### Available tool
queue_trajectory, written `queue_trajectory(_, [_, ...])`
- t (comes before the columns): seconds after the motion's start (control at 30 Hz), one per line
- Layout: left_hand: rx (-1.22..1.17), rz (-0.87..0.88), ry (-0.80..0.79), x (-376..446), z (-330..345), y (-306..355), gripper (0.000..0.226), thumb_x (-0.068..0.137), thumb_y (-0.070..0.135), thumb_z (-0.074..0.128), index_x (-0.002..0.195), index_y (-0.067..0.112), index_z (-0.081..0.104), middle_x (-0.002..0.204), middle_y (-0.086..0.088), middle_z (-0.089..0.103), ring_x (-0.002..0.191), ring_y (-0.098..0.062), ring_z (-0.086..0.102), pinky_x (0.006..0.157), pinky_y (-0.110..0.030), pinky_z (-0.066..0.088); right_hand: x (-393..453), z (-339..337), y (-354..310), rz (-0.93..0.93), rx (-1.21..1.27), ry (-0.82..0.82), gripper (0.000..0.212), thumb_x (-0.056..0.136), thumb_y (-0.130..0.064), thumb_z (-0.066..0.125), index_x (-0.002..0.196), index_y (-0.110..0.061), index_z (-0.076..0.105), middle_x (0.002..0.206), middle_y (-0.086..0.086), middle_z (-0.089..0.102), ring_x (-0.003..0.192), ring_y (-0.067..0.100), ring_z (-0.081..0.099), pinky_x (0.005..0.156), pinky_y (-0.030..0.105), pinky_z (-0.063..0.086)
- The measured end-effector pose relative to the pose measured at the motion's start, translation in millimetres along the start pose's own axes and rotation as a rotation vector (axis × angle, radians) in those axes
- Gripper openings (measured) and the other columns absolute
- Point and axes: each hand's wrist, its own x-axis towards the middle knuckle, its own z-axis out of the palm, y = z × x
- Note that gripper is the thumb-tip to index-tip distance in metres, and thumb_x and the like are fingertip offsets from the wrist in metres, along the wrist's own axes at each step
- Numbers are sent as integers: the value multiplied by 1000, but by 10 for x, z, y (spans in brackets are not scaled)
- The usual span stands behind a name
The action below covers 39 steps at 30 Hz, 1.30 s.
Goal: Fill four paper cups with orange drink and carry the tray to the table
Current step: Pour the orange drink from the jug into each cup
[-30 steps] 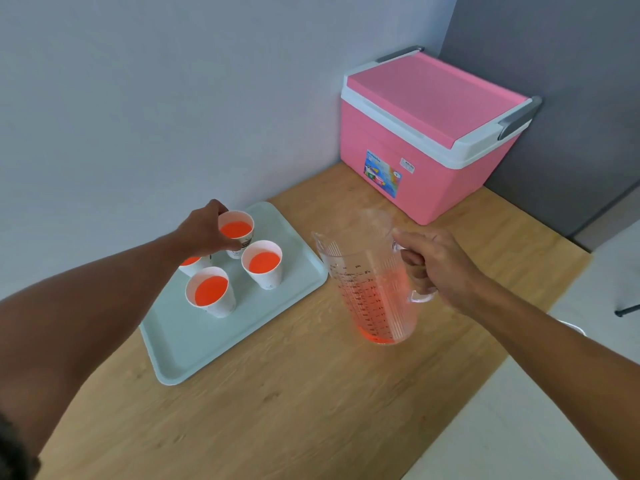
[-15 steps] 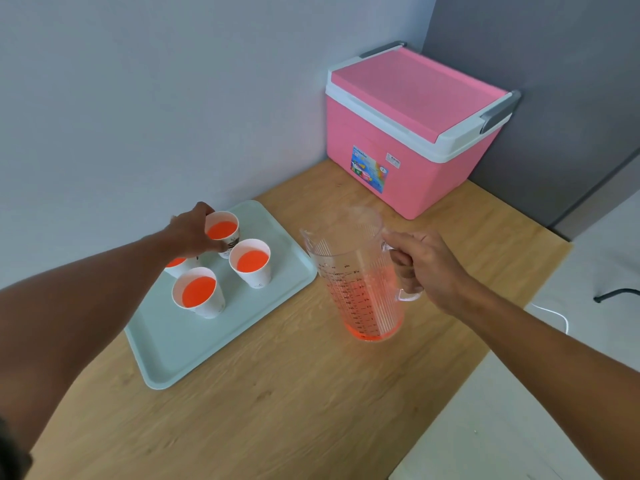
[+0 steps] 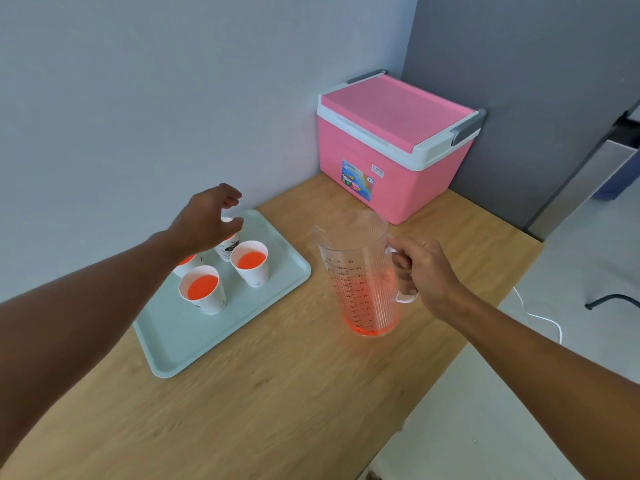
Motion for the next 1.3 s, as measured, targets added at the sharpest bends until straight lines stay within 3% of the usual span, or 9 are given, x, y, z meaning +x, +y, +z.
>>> queue_trajectory(0.13, [-115,128,-107,-195,242,647,41,84,15,78,122,11,64,111,-2,70,99,-14,67,93,-30,55,-181,-90,14,-33,22,57,51,95,-27,61,53,-19,32,53,-1,23,45,14,18,52,35,12])
queue_trajectory(0.33, [-379,80,-389,-566,931,1329,43,86,5,65,127,15,60,116,2,68,104,-9,67,92,-22,53,-470,-332,145,-65,63,142,49,97,-23,57,54,-20,33,54,1,24,48,16,19,51,36,14])
queue_trajectory(0.5, [-537,91,-499,-844,1394,1782,56,83,13,66,135,23,50,120,11,63,109,-4,63,92,-23,51,-682,-645,247,-54,92,221,56,105,-14,51,52,-21,35,51,0,26,48,16,19,51,36,15])
queue_trajectory(0.67, [-608,82,-539,-906,1716,2167,59,81,14,74,133,27,49,117,15,61,101,1,64,87,-24,53,-814,-1080,360,-53,102,259,59,106,-14,51,50,-22,35,50,-2,27,45,14,20,46,27,18])
queue_trajectory(0.83, [-602,89,-573,-867,1950,2571,70,76,26,85,134,28,46,122,14,60,109,-3,63,94,-22,53,-807,-1532,423,-69,111,276,58,105,-12,52,50,-21,35,49,-2,28,44,14,22,45,24,22])
queue_trajectory(1.03, [-579,60,-491,-726,2145,2968,79,70,29,90,136,23,46,121,11,61,111,-7,61,94,-22,52,-663,-1927,462,-89,92,271,57,105,-11,51,52,-19,35,50,-2,31,45,13,27,49,28,27])
queue_trajectory(1.17, [-550,61,-447,-571,2227,3139,82,68,32,91,137,22,47,118,14,62,111,-10,62,98,-31,54,-485,-2140,457,-97,71,257,54,106,-14,50,53,-18,41,51,0,35,47,13,31,53,30,32])
queue_trajectory(1.3, [-547,55,-386,-362,2273,3280,79,69,27,91,135,23,48,112,17,62,109,-12,62,98,-31,54,-250,-2293,399,-112,57,254,45,107,-17,48,62,-13,46,57,-1,41,56,13,39,58,25,39])
